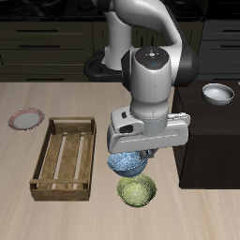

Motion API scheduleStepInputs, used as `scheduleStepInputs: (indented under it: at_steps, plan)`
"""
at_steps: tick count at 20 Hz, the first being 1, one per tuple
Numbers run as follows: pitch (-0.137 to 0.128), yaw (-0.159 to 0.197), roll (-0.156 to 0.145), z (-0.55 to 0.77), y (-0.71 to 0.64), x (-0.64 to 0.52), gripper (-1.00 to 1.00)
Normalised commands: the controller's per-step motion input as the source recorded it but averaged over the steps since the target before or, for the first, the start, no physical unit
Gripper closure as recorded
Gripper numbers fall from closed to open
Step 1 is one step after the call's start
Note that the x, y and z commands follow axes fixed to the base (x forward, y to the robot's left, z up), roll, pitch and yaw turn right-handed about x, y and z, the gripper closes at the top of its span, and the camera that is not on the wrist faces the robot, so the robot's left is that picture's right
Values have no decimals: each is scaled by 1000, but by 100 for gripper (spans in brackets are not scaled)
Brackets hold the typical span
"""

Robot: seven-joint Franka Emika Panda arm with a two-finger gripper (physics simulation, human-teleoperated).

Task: Stack the blue bowl on the green bowl

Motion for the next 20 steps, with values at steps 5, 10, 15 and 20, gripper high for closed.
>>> scheduleStepInputs:
  at_steps: [5,10,15,20]
  plan:
    - [23,10,0,-299,46,148,100]
    - [19,17,-4,-206,-3,106,100]
    - [48,34,-27,-379,12,149,100]
    - [84,52,-19,-504,132,11,100]
